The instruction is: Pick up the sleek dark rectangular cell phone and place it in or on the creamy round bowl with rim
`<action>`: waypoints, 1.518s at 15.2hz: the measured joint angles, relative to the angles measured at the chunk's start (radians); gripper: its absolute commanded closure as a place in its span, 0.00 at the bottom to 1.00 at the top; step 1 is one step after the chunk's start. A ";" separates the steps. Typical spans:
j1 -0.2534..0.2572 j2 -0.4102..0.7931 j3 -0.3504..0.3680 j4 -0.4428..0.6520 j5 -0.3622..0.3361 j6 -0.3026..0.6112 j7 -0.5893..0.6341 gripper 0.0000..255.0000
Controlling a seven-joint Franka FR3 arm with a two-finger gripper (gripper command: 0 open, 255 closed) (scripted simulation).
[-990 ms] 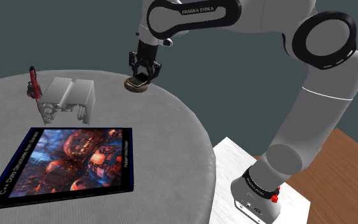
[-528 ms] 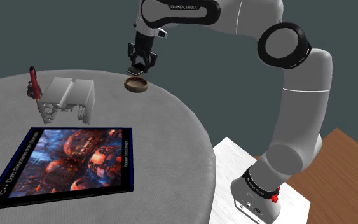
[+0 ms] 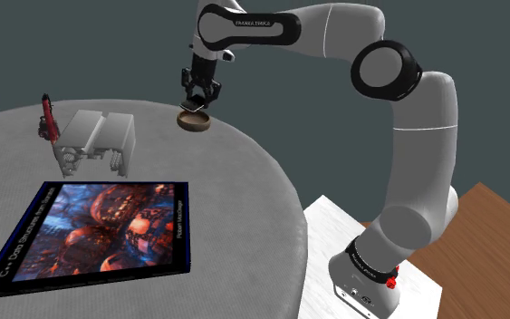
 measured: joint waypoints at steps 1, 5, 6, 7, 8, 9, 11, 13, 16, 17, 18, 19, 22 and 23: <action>-0.002 -0.001 0.000 -0.015 0.000 0.014 0.001 1.00; -0.002 0.017 -0.005 -0.041 -0.007 0.057 0.003 1.00; -0.004 0.018 -0.005 -0.054 -0.008 0.070 0.003 1.00; -0.003 0.023 -0.007 -0.060 -0.010 0.081 0.005 1.00; -0.003 0.023 -0.007 -0.069 -0.011 0.090 0.006 1.00; -0.004 0.023 -0.007 -0.074 -0.011 0.095 0.007 1.00; -0.004 0.024 -0.007 -0.075 -0.011 0.098 0.006 1.00; -0.004 0.024 -0.007 -0.075 -0.011 0.098 0.006 1.00; -0.004 0.025 -0.008 -0.075 -0.012 0.098 0.006 0.00; -0.004 0.025 -0.008 -0.075 -0.012 0.098 0.006 0.00; -0.004 0.025 -0.008 -0.075 -0.012 0.098 0.006 0.00; -0.004 0.025 -0.008 -0.075 -0.012 0.098 0.006 0.00; -0.004 0.020 -0.006 -0.068 -0.010 0.087 0.006 0.00; -0.007 0.014 -0.005 -0.058 -0.007 0.071 0.001 0.00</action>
